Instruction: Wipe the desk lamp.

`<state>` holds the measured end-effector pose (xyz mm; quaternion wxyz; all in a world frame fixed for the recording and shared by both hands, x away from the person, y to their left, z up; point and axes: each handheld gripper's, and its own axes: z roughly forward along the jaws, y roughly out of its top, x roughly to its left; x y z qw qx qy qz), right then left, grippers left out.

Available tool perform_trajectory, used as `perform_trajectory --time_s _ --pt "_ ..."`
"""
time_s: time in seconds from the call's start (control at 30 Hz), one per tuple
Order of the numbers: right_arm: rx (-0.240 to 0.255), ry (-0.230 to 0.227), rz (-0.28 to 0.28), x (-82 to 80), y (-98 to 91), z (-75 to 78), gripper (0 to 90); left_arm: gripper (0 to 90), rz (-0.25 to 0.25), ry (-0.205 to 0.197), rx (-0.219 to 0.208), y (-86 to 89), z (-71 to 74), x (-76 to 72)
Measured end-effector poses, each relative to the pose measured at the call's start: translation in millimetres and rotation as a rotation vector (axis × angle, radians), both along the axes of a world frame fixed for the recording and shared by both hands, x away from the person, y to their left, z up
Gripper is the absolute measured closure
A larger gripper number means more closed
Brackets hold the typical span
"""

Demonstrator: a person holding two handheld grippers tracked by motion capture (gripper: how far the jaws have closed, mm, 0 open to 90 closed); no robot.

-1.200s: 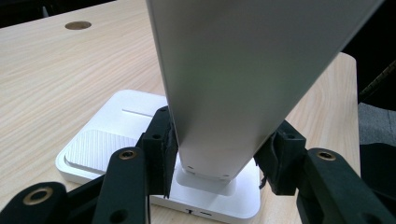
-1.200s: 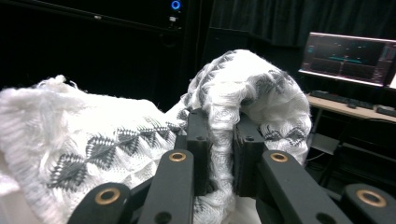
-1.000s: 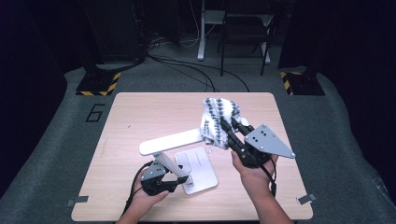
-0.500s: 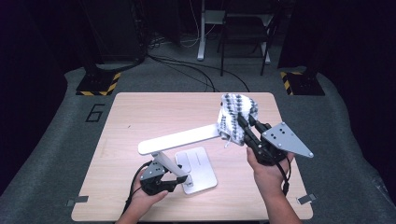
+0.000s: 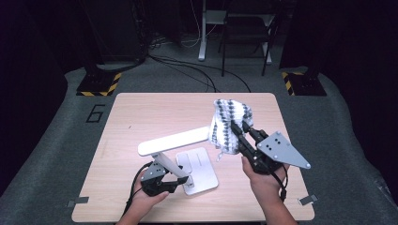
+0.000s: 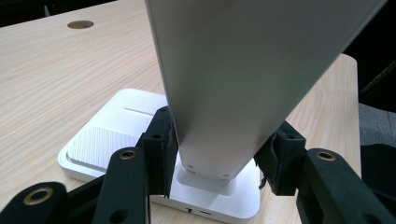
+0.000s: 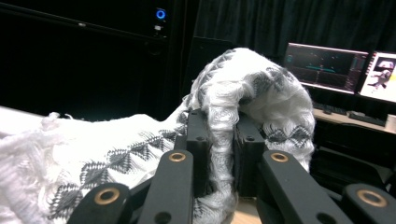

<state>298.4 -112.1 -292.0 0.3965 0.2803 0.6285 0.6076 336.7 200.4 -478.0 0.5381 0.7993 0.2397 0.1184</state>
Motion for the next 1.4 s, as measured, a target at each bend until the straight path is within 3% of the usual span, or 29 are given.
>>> perform_trajectory --time_s 0.47,0.67,1.03,1.4 --pt "0.001 0.001 0.057 -25.3 8.5 -18.8 79.7 52.9 0.008 -0.001 -0.011 -0.3 -0.9 0.1" --pt "-0.025 0.009 0.069 -34.2 9.3 -31.8 79.7 52.8 0.008 -0.003 -0.014 0.1 -1.3 0.1" --pt "-0.030 0.077 0.061 -33.4 7.4 -55.0 79.7 52.7 0.008 -0.006 -0.017 0.0 -1.7 -0.1" --pt "-0.033 0.113 0.043 -29.6 3.0 -73.1 79.7 52.8 0.006 -0.001 -0.010 0.4 -1.0 -0.8"
